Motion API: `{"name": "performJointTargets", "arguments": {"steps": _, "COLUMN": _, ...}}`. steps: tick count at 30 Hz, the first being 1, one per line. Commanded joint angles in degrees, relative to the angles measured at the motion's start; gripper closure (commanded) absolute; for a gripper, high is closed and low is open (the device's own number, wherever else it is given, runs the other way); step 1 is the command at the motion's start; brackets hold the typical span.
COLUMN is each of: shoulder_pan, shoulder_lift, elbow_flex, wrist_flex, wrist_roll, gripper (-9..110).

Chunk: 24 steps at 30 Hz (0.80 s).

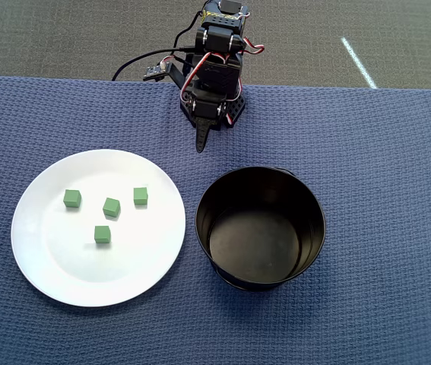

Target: Pick up the green cubes from the white plate and place them in the black recipient

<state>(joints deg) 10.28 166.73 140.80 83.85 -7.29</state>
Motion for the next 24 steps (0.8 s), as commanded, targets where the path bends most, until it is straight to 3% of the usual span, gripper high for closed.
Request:
{"name": "performJointTargets", "arguments": {"steps": 1, "shoulder_pan": 0.62, "shoulder_lift": -1.05, "elbow_flex": -2.11, "wrist_flex": -1.58, "wrist_roll": 0.18, "gripper": 102}}
{"name": "performJointTargets", "arguments": {"steps": 18, "shoulder_pan": 2.37, "shoulder_lift": -16.08, "elbow_flex": -12.66, "wrist_flex": -0.62, "wrist_roll": -0.35, "gripper": 101}}
{"name": "performJointTargets", "arguments": {"steps": 24, "shoulder_pan": 8.96, "shoulder_lift": -27.95, "elbow_flex": -23.82, "wrist_flex": -0.62, "wrist_roll": -3.43, "gripper": 90}}
